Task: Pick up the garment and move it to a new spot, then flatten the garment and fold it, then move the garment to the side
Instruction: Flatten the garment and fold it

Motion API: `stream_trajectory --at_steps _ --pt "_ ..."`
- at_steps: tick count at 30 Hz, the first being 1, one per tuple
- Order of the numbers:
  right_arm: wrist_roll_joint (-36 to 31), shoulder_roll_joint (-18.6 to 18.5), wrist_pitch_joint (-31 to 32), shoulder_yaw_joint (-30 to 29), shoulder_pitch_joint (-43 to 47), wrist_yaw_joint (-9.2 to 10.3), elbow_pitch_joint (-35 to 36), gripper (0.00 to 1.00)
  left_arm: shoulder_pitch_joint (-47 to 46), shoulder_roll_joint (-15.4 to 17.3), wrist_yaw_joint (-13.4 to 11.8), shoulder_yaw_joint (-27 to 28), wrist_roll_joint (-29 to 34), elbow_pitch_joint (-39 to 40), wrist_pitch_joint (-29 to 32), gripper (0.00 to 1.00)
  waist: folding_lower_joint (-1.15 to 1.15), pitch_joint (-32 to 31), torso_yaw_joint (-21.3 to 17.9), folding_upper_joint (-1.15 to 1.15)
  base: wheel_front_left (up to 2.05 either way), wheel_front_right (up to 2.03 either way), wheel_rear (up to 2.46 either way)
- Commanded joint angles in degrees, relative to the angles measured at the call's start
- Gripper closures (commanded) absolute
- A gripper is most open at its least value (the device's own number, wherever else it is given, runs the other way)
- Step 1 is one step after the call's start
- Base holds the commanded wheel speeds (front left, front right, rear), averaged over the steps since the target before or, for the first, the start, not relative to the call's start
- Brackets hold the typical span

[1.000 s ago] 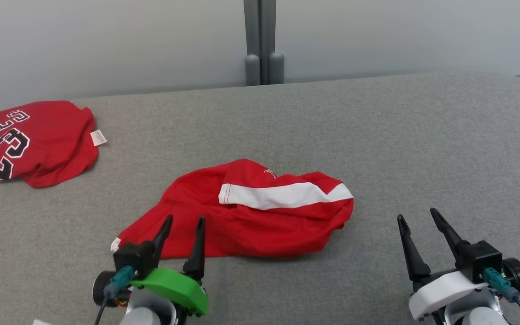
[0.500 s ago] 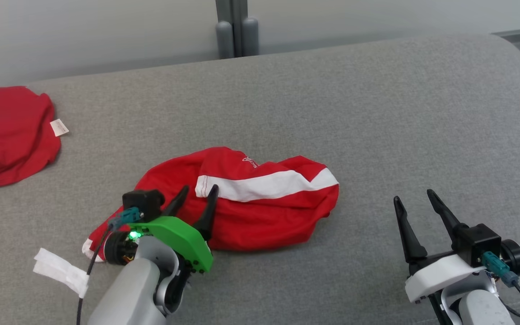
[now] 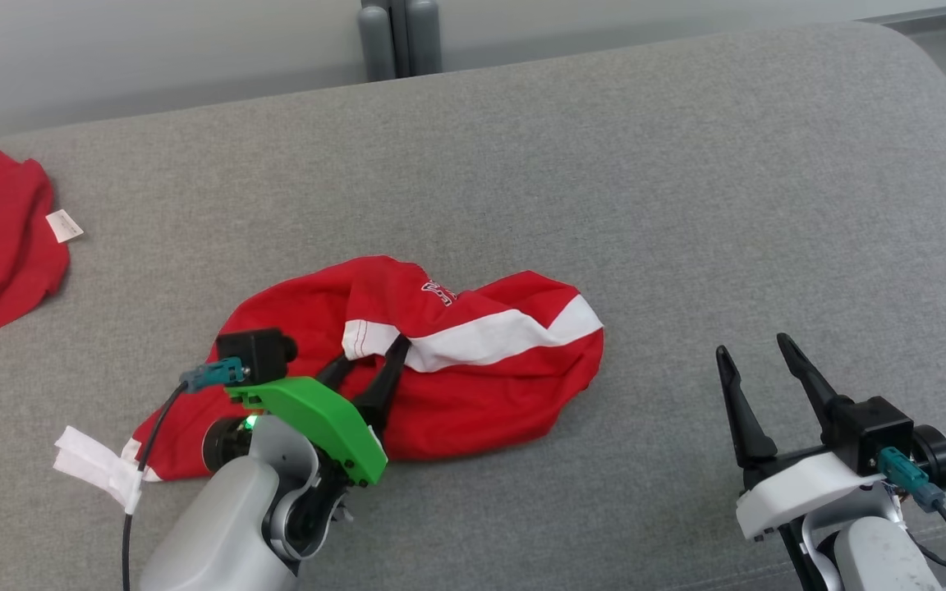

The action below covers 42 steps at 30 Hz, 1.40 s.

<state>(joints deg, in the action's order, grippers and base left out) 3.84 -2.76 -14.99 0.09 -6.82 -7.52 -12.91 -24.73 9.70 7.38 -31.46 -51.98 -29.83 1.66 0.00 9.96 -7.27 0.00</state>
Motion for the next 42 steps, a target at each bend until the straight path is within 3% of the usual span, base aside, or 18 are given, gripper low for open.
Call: stream_trajectory --at_steps 1,3,4,15,22,28,42 --pt "0.1 -0.1 -0.2 -0.1 -0.6 0.06 0.0 0.00 -1.4 0.8 0.2 -1.2 -1.1 1.1 -1.0 0.59 0.00 0.0 0.0 0.00 0.00 0.00 0.00" --pt "0.1 -0.2 -0.2 -0.2 -0.5 0.06 0.1 0.00 -1.7 1.1 0.2 -1.8 -1.8 1.8 -2.4 0.89 0.00 -0.1 0.1 0.00 0.00 0.00 0.00" --pt "0.1 -0.2 -0.2 -0.2 -0.5 0.06 0.1 0.00 -1.8 1.3 0.2 -2.1 -2.0 2.1 -3.1 1.00 0.00 -0.1 0.1 0.00 0.00 0.00 0.00" --pt "-0.4 -0.1 -0.2 -0.9 0.9 0.06 0.0 0.00 0.8 2.0 0.2 -1.7 -1.3 7.8 -14.3 1.00 0.00 -2.0 2.5 0.00 0.00 0.00 0.00" --pt "-0.5 -0.2 -0.2 -1.5 2.2 0.06 -0.1 0.00 9.9 4.0 -2.5 2.9 -2.0 12.8 -16.4 1.00 0.00 -3.6 4.5 0.00 0.00 0.00 0.00" --pt "-0.9 -0.2 -0.2 -1.3 2.8 0.06 -0.4 0.00 14.5 4.5 -3.6 4.6 -0.8 9.7 -16.8 1.00 0.00 -4.4 5.7 0.00 0.00 0.00 0.00" --pt "-1.5 -0.2 -0.2 -0.2 3.8 0.06 -1.0 0.00 14.1 -0.7 -0.9 13.1 6.6 -1.1 -16.9 1.00 0.00 -5.3 6.3 0.00 0.00 0.00 0.00"
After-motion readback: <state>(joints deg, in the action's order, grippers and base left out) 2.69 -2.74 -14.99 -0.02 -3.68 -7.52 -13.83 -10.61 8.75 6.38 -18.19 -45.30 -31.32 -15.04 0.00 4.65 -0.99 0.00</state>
